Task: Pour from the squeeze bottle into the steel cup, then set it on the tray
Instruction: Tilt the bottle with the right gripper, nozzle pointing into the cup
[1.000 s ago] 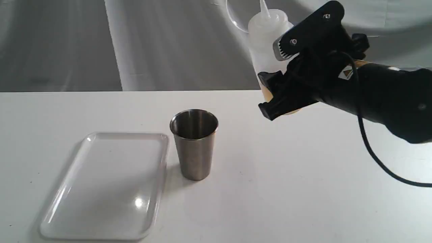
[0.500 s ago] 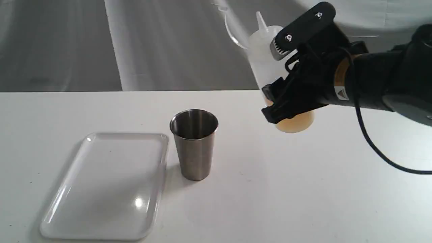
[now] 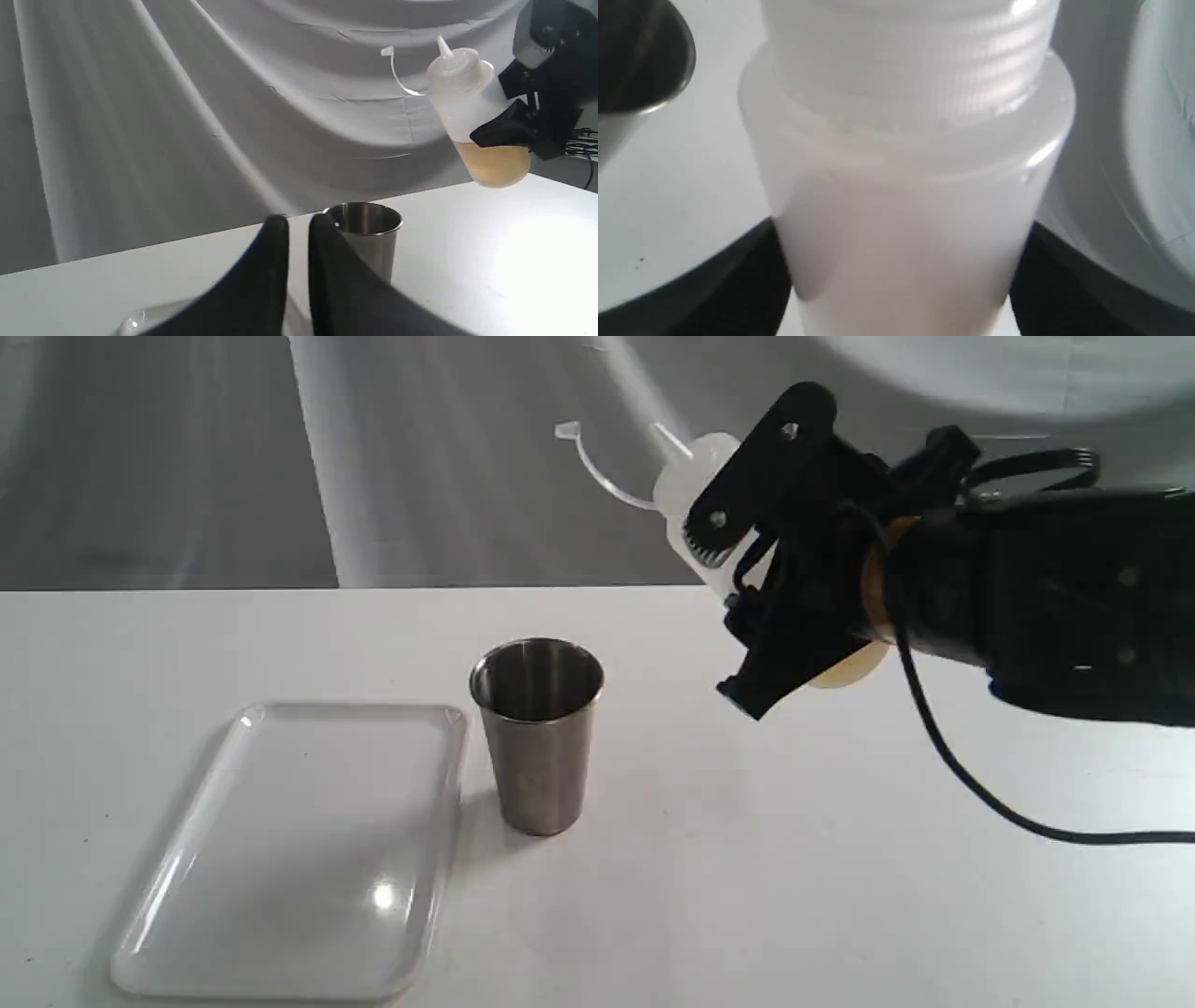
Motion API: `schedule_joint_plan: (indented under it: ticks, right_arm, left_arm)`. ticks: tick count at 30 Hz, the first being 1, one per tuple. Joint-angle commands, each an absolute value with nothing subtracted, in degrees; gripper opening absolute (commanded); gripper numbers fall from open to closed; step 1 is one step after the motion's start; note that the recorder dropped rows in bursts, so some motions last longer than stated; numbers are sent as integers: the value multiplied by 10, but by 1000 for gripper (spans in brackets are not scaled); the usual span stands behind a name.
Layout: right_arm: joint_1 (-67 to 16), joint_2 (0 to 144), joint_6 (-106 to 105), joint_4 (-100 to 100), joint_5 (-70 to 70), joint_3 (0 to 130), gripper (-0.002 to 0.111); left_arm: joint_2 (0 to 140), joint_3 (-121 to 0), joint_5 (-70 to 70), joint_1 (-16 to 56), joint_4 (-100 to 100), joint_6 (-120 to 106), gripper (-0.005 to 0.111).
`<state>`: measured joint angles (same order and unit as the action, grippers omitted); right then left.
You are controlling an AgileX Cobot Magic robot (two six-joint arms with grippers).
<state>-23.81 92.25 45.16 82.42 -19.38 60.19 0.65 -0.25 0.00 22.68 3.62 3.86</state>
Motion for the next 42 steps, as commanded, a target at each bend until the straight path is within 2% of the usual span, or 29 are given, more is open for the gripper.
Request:
schedule_joint_plan:
  ticks: [1, 17, 31, 42]
  right_arm:
    - [-249, 934, 453, 870, -228, 608, 32]
    - [-269, 1009, 459, 953, -323, 608, 32]
    - [-302, 1070, 457, 999, -399, 661, 32]
    - [-309, 1077, 451, 999, -443, 661, 32]
  left_arm:
    - [8, 0, 0, 226, 39, 40, 8]
    - [8, 0, 0, 226, 39, 40, 8]
    - [8, 0, 0, 226, 39, 40, 8]
    - [8, 0, 0, 226, 39, 40, 8]
